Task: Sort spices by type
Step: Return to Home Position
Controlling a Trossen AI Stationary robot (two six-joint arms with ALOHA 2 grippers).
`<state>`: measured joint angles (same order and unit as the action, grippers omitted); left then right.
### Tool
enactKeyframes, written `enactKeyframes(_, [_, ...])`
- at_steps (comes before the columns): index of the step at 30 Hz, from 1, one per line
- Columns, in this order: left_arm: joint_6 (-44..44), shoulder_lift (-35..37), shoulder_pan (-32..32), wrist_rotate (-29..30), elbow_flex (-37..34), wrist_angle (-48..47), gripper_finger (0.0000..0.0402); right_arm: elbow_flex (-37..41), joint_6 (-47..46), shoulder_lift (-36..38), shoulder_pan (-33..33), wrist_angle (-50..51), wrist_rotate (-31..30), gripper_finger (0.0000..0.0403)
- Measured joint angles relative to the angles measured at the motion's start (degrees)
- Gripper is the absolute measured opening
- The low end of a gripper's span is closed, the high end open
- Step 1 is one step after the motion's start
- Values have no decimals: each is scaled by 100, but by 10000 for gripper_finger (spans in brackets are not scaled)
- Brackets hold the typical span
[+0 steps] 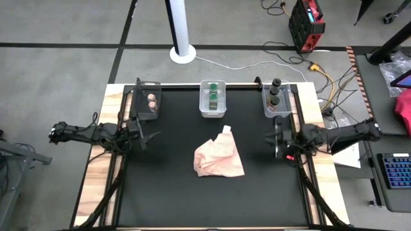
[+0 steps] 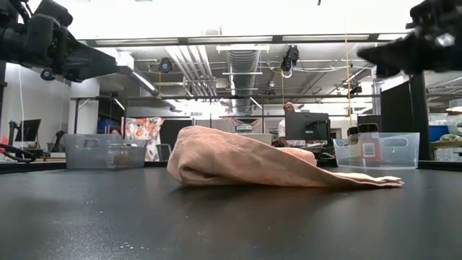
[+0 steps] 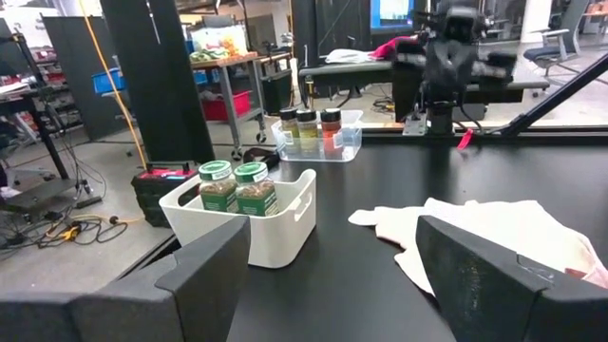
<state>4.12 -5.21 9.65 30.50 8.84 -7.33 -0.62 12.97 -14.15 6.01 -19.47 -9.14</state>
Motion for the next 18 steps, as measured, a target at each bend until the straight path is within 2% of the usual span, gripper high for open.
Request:
enactKeyframes(2, [0, 4, 0, 0, 0, 2, 284, 0, 33, 300, -158, 914, 528, 13])
enactKeyframes(5, [0, 3, 0, 0, 0, 4, 284, -2, -53, 940, -200, 1869, 836, 13])
enactKeyframes(7, [0, -9, 0, -3, 0, 9, 284, -3, -148, 1386, -229, 1872, 913, 13])
enactKeyframes(9, [0, -25, 2, 0, 1, 18, 284, 2, -137, 1414, -259, 1669, 935, 13])
enactKeyframes(12, [-2, -60, 0, 12, 2, 48, 284, -4, -75, 1407, -375, 1883, 1069, 13])
enactKeyframes(18, [-9, -111, 0, 0, 2, 37, 284, 0, -1004, 1409, -419, 1884, 1092, 13])
